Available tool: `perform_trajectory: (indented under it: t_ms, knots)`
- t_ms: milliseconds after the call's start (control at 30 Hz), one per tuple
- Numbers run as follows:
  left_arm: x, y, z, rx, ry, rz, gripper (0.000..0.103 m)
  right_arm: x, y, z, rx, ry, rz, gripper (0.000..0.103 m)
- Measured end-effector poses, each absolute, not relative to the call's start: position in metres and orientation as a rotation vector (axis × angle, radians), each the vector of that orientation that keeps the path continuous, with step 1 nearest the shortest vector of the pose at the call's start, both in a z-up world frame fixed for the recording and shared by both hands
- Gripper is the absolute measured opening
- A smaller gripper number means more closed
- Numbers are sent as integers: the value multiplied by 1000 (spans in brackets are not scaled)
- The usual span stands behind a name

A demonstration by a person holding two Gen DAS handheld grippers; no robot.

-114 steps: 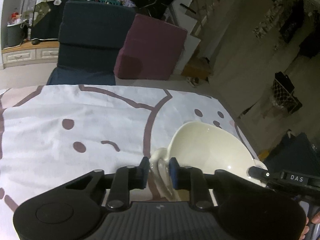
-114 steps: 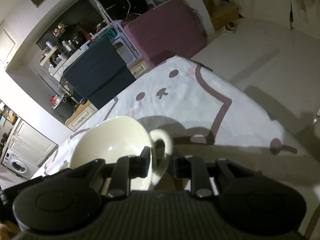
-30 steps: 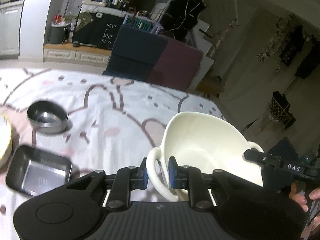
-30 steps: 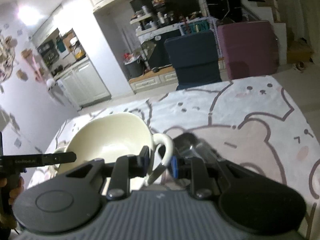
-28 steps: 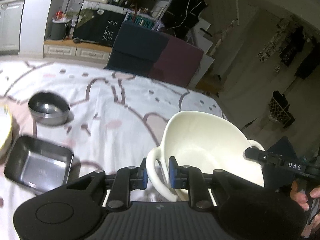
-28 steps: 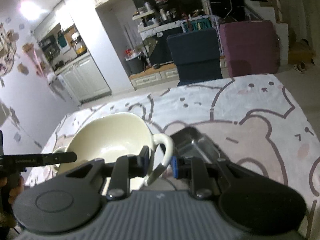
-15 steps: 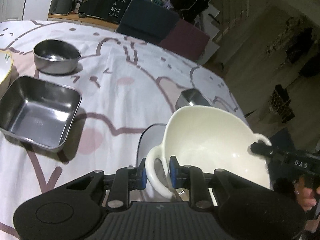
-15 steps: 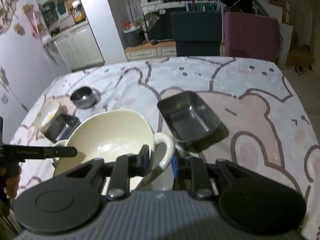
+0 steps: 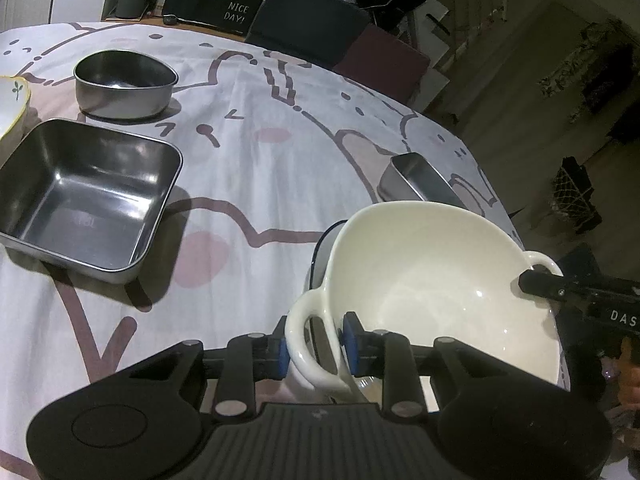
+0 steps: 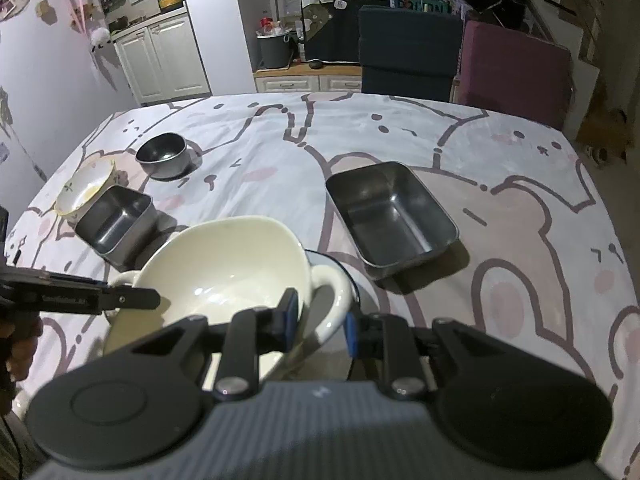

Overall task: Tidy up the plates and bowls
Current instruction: 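Lower the cream bowl onto the white plate with both tools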

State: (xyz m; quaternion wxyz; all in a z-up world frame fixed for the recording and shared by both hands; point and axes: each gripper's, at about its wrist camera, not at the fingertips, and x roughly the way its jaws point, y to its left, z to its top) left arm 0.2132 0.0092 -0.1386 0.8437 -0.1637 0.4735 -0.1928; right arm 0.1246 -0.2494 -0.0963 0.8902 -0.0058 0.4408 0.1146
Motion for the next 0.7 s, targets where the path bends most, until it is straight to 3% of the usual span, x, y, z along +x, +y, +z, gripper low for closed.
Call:
perform_trajectory:
  t_ms: [700]
  knots:
    - [220, -1, -153, -319, 1035, -399, 32, 133, -242, -105, -59, 955, 220, 28]
